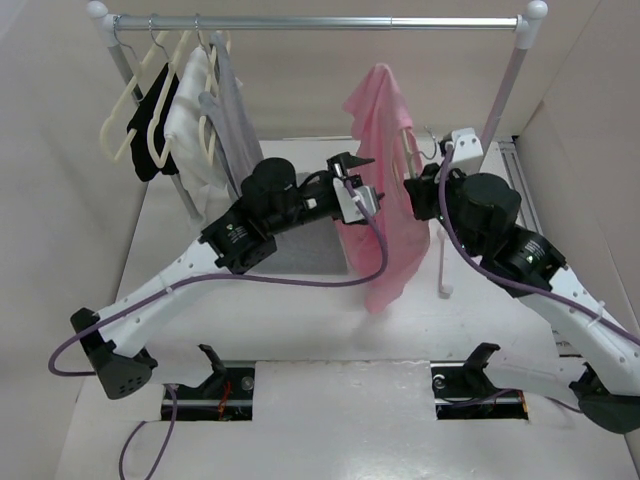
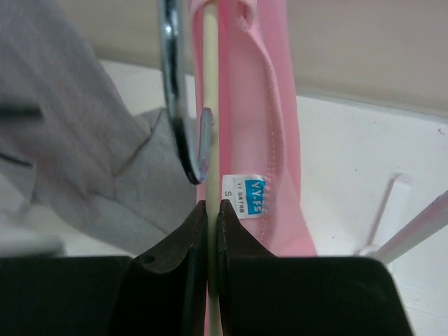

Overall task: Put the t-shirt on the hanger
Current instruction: Place tshirt on hanger

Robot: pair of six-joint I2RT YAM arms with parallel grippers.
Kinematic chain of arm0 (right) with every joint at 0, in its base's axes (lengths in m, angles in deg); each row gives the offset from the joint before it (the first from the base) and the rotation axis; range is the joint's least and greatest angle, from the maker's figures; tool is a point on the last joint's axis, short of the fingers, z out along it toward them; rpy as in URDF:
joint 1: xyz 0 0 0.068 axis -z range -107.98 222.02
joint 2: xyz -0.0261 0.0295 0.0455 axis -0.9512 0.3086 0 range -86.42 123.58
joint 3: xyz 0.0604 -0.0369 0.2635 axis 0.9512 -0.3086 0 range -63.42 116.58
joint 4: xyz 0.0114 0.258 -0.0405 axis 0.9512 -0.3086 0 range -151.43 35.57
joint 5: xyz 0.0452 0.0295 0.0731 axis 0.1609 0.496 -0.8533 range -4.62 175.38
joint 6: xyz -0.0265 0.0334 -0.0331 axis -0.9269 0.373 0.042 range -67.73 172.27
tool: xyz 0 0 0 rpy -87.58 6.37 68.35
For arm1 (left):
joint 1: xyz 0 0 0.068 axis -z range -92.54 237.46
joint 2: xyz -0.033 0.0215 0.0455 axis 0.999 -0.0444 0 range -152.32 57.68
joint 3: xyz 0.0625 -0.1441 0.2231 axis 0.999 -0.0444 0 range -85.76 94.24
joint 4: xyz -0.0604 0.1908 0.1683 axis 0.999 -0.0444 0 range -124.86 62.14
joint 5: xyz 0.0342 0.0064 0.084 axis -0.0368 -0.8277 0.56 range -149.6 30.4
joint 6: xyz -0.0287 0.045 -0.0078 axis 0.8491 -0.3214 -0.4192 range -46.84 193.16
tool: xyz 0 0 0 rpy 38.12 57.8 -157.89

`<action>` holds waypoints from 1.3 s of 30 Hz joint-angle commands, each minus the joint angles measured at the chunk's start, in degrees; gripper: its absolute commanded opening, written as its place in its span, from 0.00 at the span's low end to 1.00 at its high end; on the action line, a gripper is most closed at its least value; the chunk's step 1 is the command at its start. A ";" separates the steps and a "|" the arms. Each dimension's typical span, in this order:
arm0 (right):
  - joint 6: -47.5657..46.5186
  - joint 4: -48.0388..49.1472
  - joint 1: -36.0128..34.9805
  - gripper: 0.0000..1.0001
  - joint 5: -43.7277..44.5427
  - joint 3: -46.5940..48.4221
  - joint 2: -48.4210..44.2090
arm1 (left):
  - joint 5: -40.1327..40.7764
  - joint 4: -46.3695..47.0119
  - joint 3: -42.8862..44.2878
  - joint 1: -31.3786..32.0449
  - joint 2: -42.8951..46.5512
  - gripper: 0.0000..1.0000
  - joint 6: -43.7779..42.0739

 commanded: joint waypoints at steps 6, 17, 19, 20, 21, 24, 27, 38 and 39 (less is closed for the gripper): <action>-14.55 -2.88 -0.49 0.00 -21.40 -4.10 -6.46 | -9.64 -10.53 4.06 -3.97 4.33 0.65 -32.67; -18.42 -7.29 -0.49 0.00 -30.37 -2.17 -5.75 | -10.55 -27.49 14.51 -1.25 -4.54 0.82 -39.74; -19.03 -7.29 -0.49 0.00 -30.90 -2.69 -6.37 | -11.16 -34.41 17.76 -2.12 -7.71 0.82 -39.74; -19.04 -6.68 -0.49 0.00 -30.90 -2.69 -7.15 | -11.68 -36.28 20.47 -2.65 -8.59 0.82 -39.74; -19.04 -6.67 -0.49 0.00 -30.90 -3.30 -7.16 | -11.69 -37.78 21.54 -3.26 -9.29 0.82 -39.74; -19.64 -6.14 -0.49 0.00 -31.69 -3.84 -7.78 | -10.91 -40.26 23.58 -3.79 -11.14 0.67 -39.74; -20.27 -6.14 -0.49 0.00 -33.10 -4.36 -7.78 | -10.90 -42.54 24.80 -4.32 -12.37 0.51 -40.52; -22.54 -6.14 -0.49 0.16 -32.40 -3.85 -7.25 | -13.79 -40.27 23.06 -4.93 -11.58 0.00 -34.30; -23.25 -6.75 -0.49 0.22 -32.40 -3.23 -6.64 | -15.02 -39.74 23.05 -5.98 -11.06 0.00 -32.38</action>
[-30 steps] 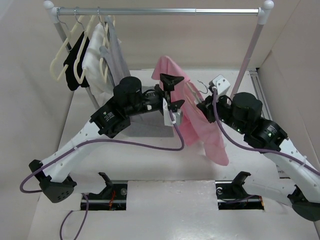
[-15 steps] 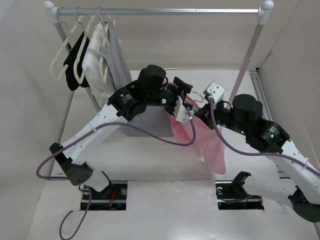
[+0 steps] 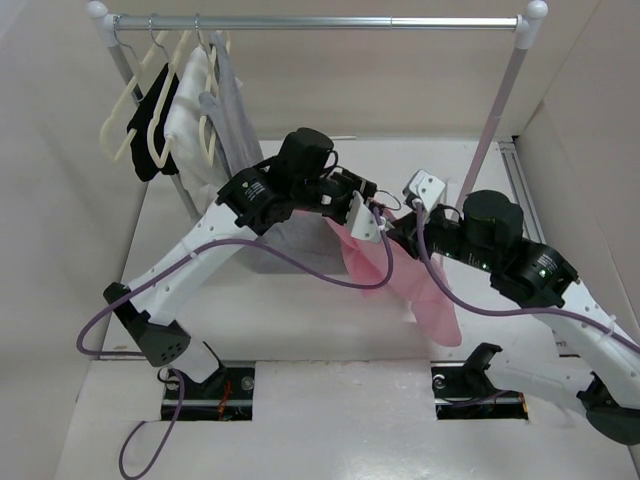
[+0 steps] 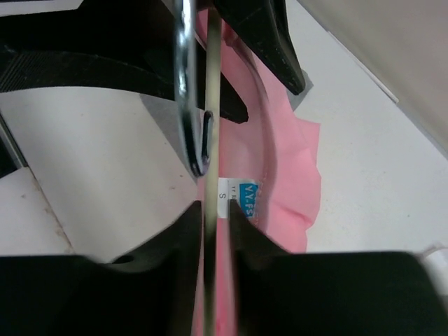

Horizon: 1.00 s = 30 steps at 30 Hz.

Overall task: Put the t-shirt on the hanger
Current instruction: Place tshirt on hanger

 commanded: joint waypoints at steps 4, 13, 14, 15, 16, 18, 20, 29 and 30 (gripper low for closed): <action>-3.50 0.60 -0.31 0.34 2.11 4.96 0.40 | -11.27 3.37 0.10 -4.86 2.21 0.00 10.73; -4.03 0.59 -0.31 0.80 2.90 4.43 0.93 | -18.32 7.68 -2.71 -6.54 3.43 0.00 18.84; -4.55 -0.02 -0.31 0.95 3.51 5.22 0.93 | -18.32 7.68 -3.32 -6.54 3.44 0.00 18.15; -4.56 -0.98 -0.31 1.00 4.56 6.19 0.93 | -17.71 7.16 -3.32 -6.54 3.96 0.00 17.44; -4.56 -1.69 -0.31 1.00 4.57 7.33 0.93 | -17.70 7.16 -4.02 -6.54 3.97 0.00 16.92; -5.17 -4.14 -0.31 1.00 5.36 11.63 0.93 | -17.17 5.58 -4.56 -7.07 3.97 0.00 14.63; -5.70 -6.17 -0.31 1.00 6.50 15.84 0.93 | -16.65 5.57 -5.26 -7.07 4.49 0.00 13.58; -7.38 -25.94 -0.31 1.00 -1.39 18.51 2.17 | -16.12 7.77 -6.05 -9.09 5.02 0.00 14.62; -6.76 -26.65 -0.31 1.00 -1.41 17.54 2.16 | -16.12 7.77 -5.44 -9.09 5.02 0.00 14.62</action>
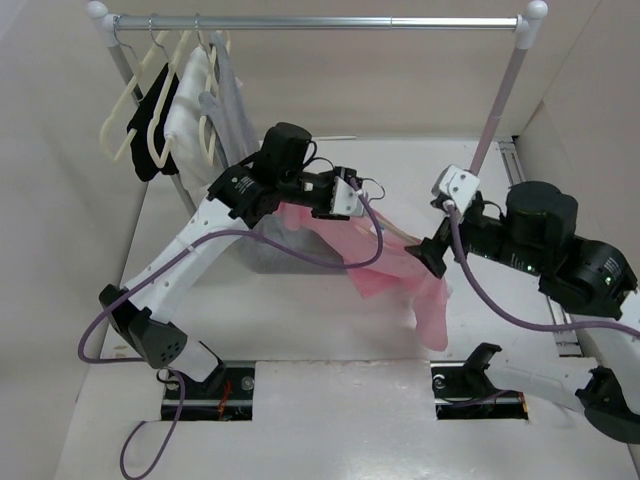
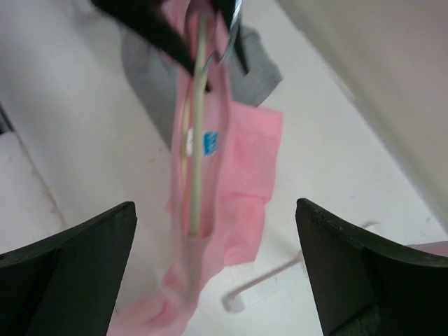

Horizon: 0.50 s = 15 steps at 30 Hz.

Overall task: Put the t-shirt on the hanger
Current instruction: Place tshirt on hanger

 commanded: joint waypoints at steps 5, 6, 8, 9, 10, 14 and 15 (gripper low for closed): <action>4.39 -9.46 -0.27 1.00 -1.07 -6.00 -2.81 | -1.78 3.03 1.72 -1.88 3.01 0.00 0.22; 5.18 -9.46 -0.27 1.00 0.68 -6.01 -2.81 | -1.78 3.03 1.72 -1.88 3.01 0.00 0.22; 5.18 -9.46 -0.27 1.00 1.92 -6.01 -2.81 | -1.78 2.51 1.72 -1.88 3.01 0.00 0.22; 5.71 -10.16 -0.27 1.00 2.45 -6.01 -2.12 | -1.78 2.50 1.72 -1.88 3.01 0.00 0.22; 5.71 -10.16 -0.27 1.00 3.24 -6.01 -1.41 | -2.39 2.50 1.72 -1.88 3.01 0.00 0.22; 4.84 -4.64 -0.27 1.00 3.24 -10.13 -0.79 | -3.45 2.50 1.72 -1.88 3.01 0.00 0.22; 4.31 -2.89 -0.27 1.00 2.72 -12.14 -0.79 | -3.97 2.50 1.72 -1.88 3.01 0.00 0.22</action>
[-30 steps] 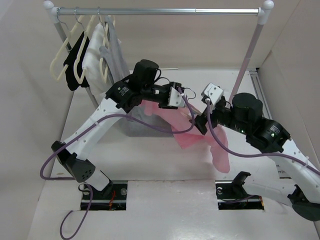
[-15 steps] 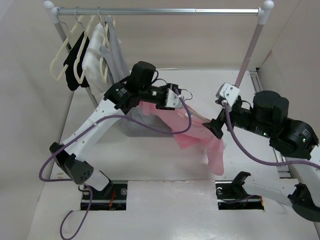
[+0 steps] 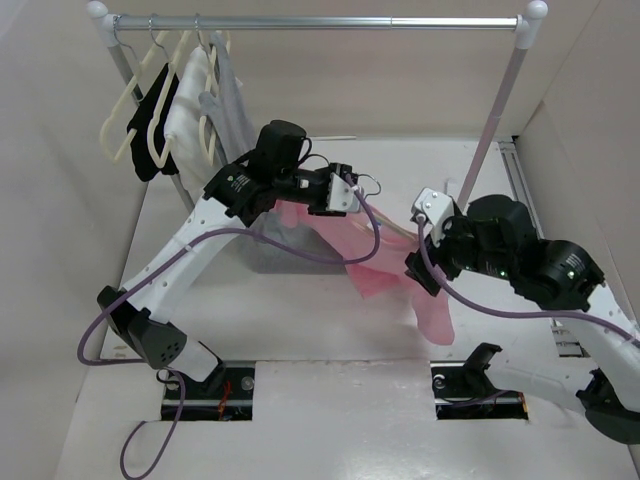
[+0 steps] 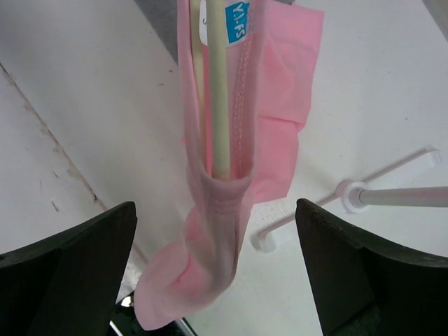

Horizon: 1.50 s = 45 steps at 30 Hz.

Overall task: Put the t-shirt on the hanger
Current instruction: Place tshirt on hanger

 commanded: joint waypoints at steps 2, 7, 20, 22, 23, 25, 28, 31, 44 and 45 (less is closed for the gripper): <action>-1.19 9.95 -0.27 0.90 0.14 -3.70 0.28 | -4.11 2.63 1.72 -0.09 2.53 0.00 0.75; -1.98 17.51 -0.27 0.26 -2.67 -4.32 0.81 | -4.64 3.16 1.72 -0.09 3.05 0.00 1.80; 3.37 20.60 0.79 0.00 -0.57 -7.31 -2.62 | -0.34 13.26 -3.64 -0.09 5.51 0.23 9.62; 4.77 21.21 0.79 0.00 -1.09 -7.92 -3.14 | 0.19 14.05 -4.17 -0.09 5.51 0.32 10.23; 4.79 22.26 0.79 0.00 -1.10 -8.44 -3.15 | 0.19 14.06 -4.17 -0.09 5.51 0.35 10.24; 6.45 23.40 0.79 0.00 -1.10 -9.15 -4.20 | 0.72 14.68 -4.17 -0.09 5.51 0.43 10.77; 7.34 24.20 1.31 0.00 -0.49 -10.20 -4.90 | 1.25 15.81 -4.70 -0.09 5.51 0.57 11.82; 9.53 24.82 2.36 0.00 0.40 -10.82 -5.61 | 3.79 17.04 -4.70 -0.09 5.51 0.67 13.05; 16.57 18.76 4.65 0.00 21.02 -6.00 -6.76 | 27.59 41.03 -14.80 -0.09 12.19 1.00 32.20; 16.57 18.14 4.65 0.00 22.53 -3.20 -6.75 | 28.75 41.91 -14.81 -0.09 12.89 1.00 33.17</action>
